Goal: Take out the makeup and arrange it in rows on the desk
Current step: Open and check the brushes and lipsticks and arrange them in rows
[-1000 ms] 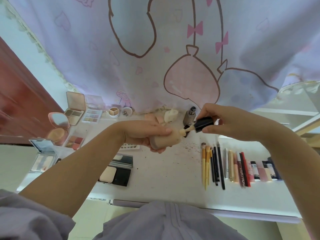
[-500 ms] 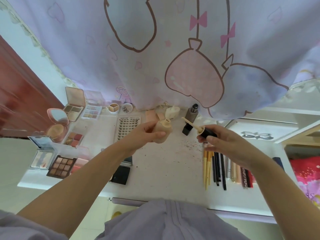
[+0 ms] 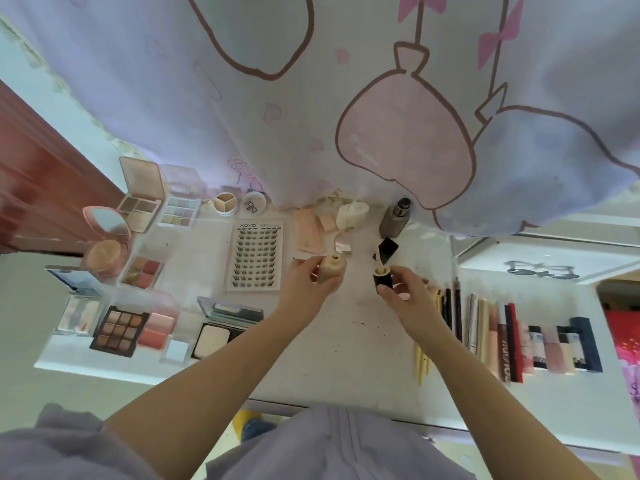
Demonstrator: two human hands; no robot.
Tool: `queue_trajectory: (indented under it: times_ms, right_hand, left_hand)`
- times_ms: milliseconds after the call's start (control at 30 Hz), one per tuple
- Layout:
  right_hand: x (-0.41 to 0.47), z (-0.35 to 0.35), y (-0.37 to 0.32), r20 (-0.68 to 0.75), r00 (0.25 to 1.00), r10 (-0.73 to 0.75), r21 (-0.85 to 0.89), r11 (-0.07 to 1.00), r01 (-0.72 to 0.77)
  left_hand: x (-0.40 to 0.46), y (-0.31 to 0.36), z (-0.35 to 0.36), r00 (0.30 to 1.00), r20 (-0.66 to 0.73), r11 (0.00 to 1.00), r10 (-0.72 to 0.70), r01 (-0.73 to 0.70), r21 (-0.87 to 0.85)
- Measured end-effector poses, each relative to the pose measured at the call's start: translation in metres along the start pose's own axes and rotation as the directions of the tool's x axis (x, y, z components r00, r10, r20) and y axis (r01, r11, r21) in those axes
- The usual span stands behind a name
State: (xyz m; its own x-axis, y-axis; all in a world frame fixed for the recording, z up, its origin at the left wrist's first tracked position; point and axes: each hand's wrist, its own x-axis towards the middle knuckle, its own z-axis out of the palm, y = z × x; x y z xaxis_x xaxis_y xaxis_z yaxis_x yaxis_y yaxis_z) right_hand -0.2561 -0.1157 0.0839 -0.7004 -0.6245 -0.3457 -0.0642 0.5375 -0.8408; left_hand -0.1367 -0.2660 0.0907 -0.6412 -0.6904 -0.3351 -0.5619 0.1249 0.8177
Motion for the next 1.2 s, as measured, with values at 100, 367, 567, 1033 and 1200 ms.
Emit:
queue_trajectory:
  times_ms: [100,367,567,1033,1200]
  right_hand:
    - [0.02,0.013,0.007,-0.046,0.999,-0.02,-0.081,0.997,0.017]
    - [0.063,0.023,0.007,-0.063,0.993,-0.102,-0.186,0.979,0.088]
    - [0.075,0.023,0.012,-0.078,0.991,-0.105,-0.261,0.962,0.081]
    - [0.001,-0.063,0.024,-0.119,0.99,0.073,-0.316,0.943,-0.107]
    - [-0.014,-0.064,0.048,-0.006,0.983,0.182,-0.544,0.824,-0.156]
  left_hand:
    - [0.013,0.005,0.013,1.0,-0.004,1.0,-0.008,0.008,-0.014]
    - [0.05,0.012,0.038,0.999,-0.023,0.999,0.038,-0.039,-0.009]
    - [0.059,0.015,0.043,0.998,-0.025,0.996,0.057,-0.059,-0.062]
    - [-0.011,0.017,0.071,0.989,0.148,0.994,0.026,-0.041,0.099]
    - [-0.025,0.037,0.124,0.931,0.36,0.929,0.054,-0.179,0.323]
